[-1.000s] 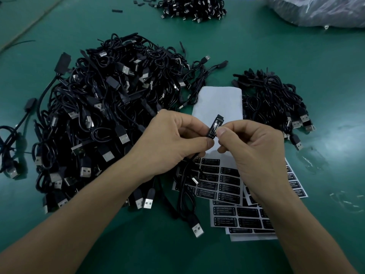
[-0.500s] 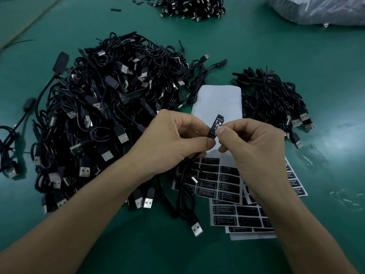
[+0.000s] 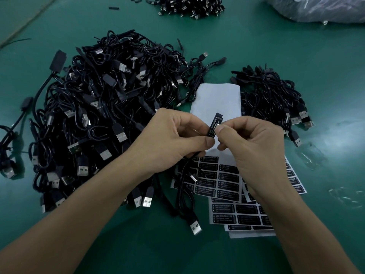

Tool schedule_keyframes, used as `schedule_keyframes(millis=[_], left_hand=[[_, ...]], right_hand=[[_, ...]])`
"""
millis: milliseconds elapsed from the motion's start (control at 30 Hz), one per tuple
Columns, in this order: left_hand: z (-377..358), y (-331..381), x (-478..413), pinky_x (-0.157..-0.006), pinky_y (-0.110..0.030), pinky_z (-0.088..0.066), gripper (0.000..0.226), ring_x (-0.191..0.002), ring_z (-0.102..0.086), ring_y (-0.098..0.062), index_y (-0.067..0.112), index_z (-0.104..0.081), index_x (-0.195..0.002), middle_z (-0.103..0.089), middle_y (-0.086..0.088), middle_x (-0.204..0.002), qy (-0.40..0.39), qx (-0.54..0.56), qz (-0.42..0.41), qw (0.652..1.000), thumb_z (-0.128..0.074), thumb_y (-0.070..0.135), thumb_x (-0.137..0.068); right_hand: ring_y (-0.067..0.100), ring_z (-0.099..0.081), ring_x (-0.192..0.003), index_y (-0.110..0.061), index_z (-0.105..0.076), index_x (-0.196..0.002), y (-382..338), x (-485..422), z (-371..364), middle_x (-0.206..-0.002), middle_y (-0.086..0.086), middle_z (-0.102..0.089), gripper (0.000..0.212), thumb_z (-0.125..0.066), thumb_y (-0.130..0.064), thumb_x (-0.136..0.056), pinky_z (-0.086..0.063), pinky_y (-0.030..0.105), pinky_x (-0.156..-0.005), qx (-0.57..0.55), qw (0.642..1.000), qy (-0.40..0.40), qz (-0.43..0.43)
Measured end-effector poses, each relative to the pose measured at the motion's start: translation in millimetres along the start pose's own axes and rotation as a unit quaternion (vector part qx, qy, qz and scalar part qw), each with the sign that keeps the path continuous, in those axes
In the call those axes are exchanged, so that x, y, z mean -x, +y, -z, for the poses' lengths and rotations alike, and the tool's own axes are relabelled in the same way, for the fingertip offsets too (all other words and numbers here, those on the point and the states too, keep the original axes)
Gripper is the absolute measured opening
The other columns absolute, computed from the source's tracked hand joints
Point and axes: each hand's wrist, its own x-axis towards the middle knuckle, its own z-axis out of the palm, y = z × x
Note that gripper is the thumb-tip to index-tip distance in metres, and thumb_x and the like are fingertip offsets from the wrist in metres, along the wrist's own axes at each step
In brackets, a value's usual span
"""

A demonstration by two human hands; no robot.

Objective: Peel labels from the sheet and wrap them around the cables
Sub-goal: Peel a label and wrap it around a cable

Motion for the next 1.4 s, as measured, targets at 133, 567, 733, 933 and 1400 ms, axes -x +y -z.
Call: schedule_keyframes(millis=[133,567,733,933,1400], left_hand=[[-0.1,0.4,0.5,-0.055,-0.016,-0.048,0.009,-0.058,-0.065,-0.011,0.009,-0.075,-0.090,-0.074,-0.009,-0.068,-0.001,-0.007,0.001,1.000,-0.080,0.009,-0.083],[-4.0,0.0,-0.5,-0.057,-0.018,-0.052,0.005,-0.060,-0.068,-0.011,0.008,-0.073,-0.085,-0.075,-0.007,-0.069,0.000,-0.003,-0.002,1.000,-0.072,0.011,-0.089],[-3.8,-0.9,-1.4,-0.055,-0.017,-0.051,0.005,-0.059,-0.066,-0.010,0.008,-0.073,-0.085,-0.075,-0.009,-0.070,-0.007,0.000,-0.003,1.000,-0.073,0.010,-0.089],[-6.2,-1.2,-1.8,-0.053,-0.016,-0.049,0.008,-0.055,-0.063,-0.008,0.004,-0.070,-0.082,-0.072,-0.007,-0.065,0.002,0.006,-0.006,1.000,-0.070,0.003,-0.090],[-4.8,-0.5,-1.2,-0.054,-0.020,-0.047,0.004,-0.059,-0.060,-0.015,0.009,-0.074,-0.083,-0.070,-0.009,-0.064,0.001,0.006,-0.018,1.000,-0.071,0.009,-0.083]], right_hand=[[0.009,-0.059,-0.054,-0.019,-0.071,-0.066,-1.2,0.5,-1.0,-0.057,0.000,-0.066,0.017,-0.072,-0.013,-0.082,-0.051,0.021,-0.056,-0.005,1.000,0.003,0.001],[0.030,-0.062,-0.056,-0.022,-0.070,-0.063,-2.0,0.9,-2.9,-0.061,-0.001,-0.069,0.013,-0.070,-0.019,-0.076,-0.051,0.028,-0.052,-0.004,1.000,0.019,0.007],[0.015,-0.060,-0.054,-0.023,-0.070,-0.062,-1.8,0.3,-3.2,-0.060,-0.002,-0.068,0.013,-0.070,-0.018,-0.075,-0.052,0.026,-0.054,-0.007,1.000,0.015,0.001],[0.023,-0.059,-0.055,-0.024,-0.070,-0.061,-0.9,1.6,-4.4,-0.062,0.001,-0.068,0.012,-0.069,-0.020,-0.073,-0.054,0.040,-0.056,-0.009,1.000,0.017,-0.007],[0.004,-0.054,-0.054,-0.015,-0.072,-0.083,3.6,1.4,-3.5,-0.063,-0.005,-0.066,0.014,-0.081,-0.026,-0.082,-0.047,0.019,-0.054,-0.061,0.997,-0.045,-0.013]])
